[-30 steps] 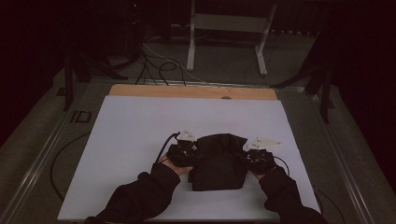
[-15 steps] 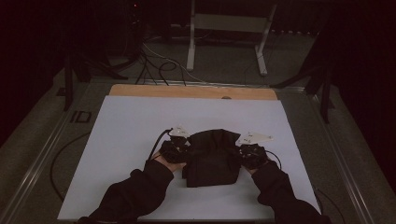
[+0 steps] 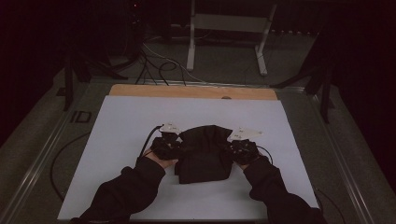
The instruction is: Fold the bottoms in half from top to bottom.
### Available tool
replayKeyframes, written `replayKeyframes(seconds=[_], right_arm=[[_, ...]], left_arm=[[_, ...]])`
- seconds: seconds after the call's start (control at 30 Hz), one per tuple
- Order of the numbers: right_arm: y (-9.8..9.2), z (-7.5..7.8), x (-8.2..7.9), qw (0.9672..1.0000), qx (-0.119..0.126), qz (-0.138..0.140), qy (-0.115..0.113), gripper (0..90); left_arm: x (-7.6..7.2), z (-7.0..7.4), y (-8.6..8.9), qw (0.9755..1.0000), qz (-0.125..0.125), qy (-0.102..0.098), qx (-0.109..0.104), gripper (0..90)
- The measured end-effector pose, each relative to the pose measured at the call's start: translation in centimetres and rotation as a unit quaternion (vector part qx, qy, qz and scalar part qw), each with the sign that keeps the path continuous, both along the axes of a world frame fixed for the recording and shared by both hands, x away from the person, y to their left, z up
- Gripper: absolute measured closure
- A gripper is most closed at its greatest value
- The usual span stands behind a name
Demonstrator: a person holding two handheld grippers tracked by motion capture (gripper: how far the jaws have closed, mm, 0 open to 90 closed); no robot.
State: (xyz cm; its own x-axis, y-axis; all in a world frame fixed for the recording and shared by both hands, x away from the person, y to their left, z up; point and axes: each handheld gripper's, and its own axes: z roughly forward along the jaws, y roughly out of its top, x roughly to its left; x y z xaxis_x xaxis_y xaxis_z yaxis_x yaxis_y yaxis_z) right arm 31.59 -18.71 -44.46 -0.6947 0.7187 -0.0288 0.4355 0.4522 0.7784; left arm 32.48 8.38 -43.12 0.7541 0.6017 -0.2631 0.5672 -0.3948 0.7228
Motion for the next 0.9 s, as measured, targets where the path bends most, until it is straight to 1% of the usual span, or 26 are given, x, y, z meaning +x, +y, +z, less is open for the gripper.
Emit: replayKeyframes(seconds=[0.13, 0.23, 0.37, 0.5, 0.53, 0.73, 0.77, 0.9], right_arm=[[0.4, 0.1, 0.2, 1.0000, -0.003, 0.006, -0.005, 79.8], [1.1, 0.4, 0.5, 1.0000, -0.001, 0.006, -0.004, 79.8], [1.8, 0.4, 0.8, 0.9999, 0.005, 0.008, -0.006, 79.8], [2.5, 0.5, 1.0, 0.9999, 0.005, 0.011, -0.009, 79.8], [2.7, 0.5, 1.1, 0.9998, 0.005, 0.013, -0.012, 79.8], [3.6, 0.6, 1.2, 0.9998, 0.001, 0.019, -0.012, 79.8], [3.7, 0.5, 1.2, 0.9998, 0.001, 0.016, -0.010, 79.8], [3.8, 0.3, 1.4, 0.9998, -0.002, 0.018, -0.006, 79.8]], left_arm=[[0.1, 0.2, 0.4, 1.0000, 0.004, 0.000, -0.001, 74.3], [0.3, 0.5, 1.0, 1.0000, 0.007, -0.002, -0.001, 74.3], [0.5, 0.7, 1.7, 1.0000, 0.006, -0.006, 0.005, 74.3], [0.6, 0.8, 2.3, 0.9999, 0.014, -0.007, 0.002, 74.3], [0.7, 0.8, 2.5, 0.9999, 0.013, -0.008, 0.005, 74.3], [0.7, 0.5, 2.9, 0.9999, 0.015, -0.006, 0.003, 74.2], [0.7, 0.5, 3.0, 0.9999, 0.013, -0.007, 0.005, 74.2], [1.0, 0.1, 3.1, 0.9999, 0.011, -0.001, 0.004, 74.2]])
